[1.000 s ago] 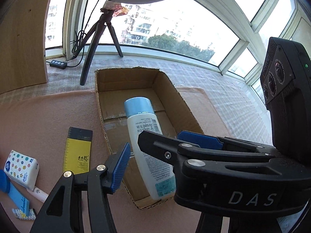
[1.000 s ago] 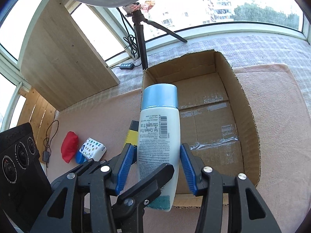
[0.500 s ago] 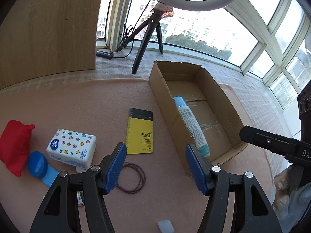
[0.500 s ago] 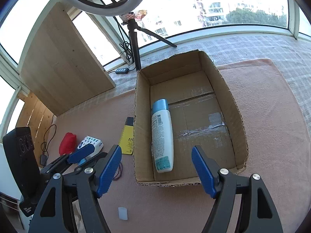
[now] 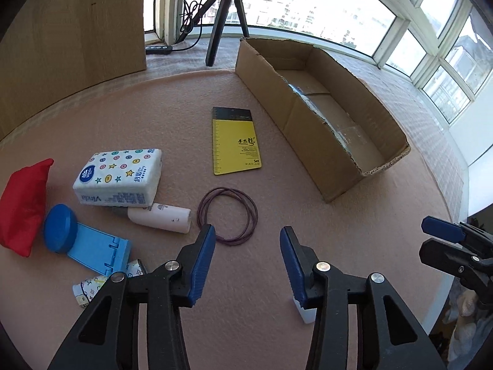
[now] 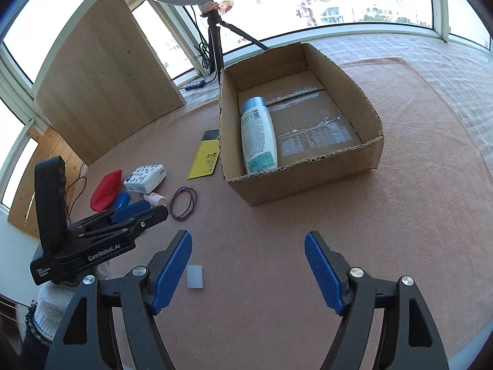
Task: Organize objects
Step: 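Grasp the purple rubber band with the left gripper while the right gripper grasps the white cylinder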
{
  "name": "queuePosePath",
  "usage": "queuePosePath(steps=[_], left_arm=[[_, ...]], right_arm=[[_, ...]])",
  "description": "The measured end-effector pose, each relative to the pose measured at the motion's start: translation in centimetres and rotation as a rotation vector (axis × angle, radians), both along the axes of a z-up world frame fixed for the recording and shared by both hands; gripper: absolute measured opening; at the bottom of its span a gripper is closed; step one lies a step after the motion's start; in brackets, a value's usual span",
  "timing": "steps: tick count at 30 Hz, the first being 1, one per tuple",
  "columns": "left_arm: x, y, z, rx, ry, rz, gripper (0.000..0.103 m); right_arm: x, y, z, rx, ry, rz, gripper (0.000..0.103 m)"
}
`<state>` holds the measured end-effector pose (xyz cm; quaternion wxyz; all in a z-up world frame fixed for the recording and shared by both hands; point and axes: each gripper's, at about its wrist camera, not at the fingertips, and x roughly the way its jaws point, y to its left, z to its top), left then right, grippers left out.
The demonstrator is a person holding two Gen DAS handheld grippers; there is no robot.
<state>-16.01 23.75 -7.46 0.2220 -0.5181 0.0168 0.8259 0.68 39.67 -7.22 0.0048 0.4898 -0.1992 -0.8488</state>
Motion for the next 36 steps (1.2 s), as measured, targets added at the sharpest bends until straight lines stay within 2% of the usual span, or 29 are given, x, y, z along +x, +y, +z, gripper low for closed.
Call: queuePosePath(steps=[4,6,13,20,23,29,36], left_arm=[[-0.4,1.5,-1.2,-0.04,-0.022,-0.047,0.037],[-0.5,2.0,-1.8,-0.055,-0.037,-0.066,0.027],[-1.5,1.8,-2.9,-0.013,-0.082,-0.047,0.019],[-1.8,1.7,-3.0,-0.041,-0.065,-0.056,0.017],[-1.6,1.6,-3.0,-0.062,-0.065,-0.067,0.004],[-0.9,0.6,-3.0,-0.029,-0.083,-0.045,0.003],[1.2,-0.5,-2.9,-0.025,-0.09,-0.05,0.003]], right_arm=[[1.5,-0.8,-0.9,0.023,-0.028,0.003,0.072],[2.1,-0.8,-1.0,0.021,-0.029,-0.001,0.072],[2.6,-1.0,-1.4,0.009,-0.046,-0.007,0.072],[1.7,-3.3,-1.6,0.035,-0.056,0.062,0.072],[1.0,-4.9,-2.0,0.063,-0.067,0.114,0.072],[-0.3,-7.6,-3.2,0.118,-0.087,0.195,0.072],[-1.5,-8.7,-4.6,0.145,-0.116,0.233,0.058]])
